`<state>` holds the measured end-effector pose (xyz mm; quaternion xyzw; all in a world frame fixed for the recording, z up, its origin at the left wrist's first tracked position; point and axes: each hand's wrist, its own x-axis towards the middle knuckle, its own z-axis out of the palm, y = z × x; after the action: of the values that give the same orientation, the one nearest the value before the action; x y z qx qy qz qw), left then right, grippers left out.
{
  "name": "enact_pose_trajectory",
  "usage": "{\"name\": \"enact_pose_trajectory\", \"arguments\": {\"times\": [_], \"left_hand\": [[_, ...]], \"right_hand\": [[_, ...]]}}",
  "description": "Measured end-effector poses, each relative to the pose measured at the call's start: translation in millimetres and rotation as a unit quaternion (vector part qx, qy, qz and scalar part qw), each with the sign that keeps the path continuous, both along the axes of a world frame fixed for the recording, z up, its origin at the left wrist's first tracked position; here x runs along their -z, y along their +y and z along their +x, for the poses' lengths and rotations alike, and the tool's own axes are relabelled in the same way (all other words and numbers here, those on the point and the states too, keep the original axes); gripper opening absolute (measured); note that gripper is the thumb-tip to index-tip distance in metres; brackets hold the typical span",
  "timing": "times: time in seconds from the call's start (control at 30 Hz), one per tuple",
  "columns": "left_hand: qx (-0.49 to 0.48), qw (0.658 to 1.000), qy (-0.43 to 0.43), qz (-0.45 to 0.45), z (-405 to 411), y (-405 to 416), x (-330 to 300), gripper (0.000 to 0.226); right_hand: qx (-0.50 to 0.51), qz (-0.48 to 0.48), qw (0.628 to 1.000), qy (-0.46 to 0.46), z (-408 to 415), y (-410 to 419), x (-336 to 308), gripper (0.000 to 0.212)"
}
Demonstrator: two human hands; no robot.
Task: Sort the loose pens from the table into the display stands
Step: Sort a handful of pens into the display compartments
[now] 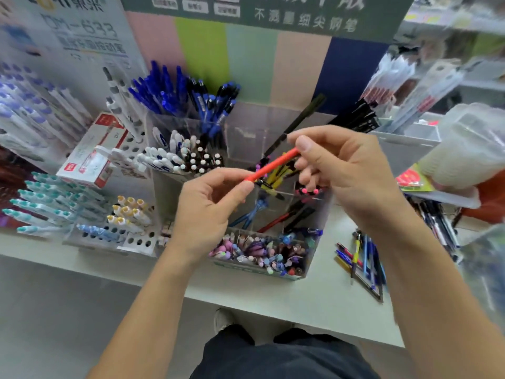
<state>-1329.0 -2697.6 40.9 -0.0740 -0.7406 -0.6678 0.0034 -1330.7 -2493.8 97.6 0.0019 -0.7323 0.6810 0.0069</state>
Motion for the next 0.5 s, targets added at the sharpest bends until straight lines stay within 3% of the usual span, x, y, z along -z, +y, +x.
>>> {"name": "enact_pose_trajectory", "arguments": {"times": [0.2,0.3,0.4,0.5], "left_hand": [[-0.015,0.996,0.026,-0.09,-2.4,13.0,13.3,0.023],[-0.062,0.989,0.016,-0.132,5.6,7.5,21.1,0.026],[-0.118,0.98,0.036,-0.159,12.3,5.2,28.1,0.015],[-0.102,0.98,0.021,-0.168,16.7,6.9,33.7,0.012]], "right_hand": [[0.075,0.074,0.993,0.053,18.3,13.9,10.9,0.008],[0.119,0.195,0.965,0.13,35.4,21.2,10.5,0.008],[0.083,0.324,0.93,0.149,41.5,18.4,22.3,0.008],[0.009,0.422,0.903,0.078,37.5,6.7,57.7,0.006]]}}
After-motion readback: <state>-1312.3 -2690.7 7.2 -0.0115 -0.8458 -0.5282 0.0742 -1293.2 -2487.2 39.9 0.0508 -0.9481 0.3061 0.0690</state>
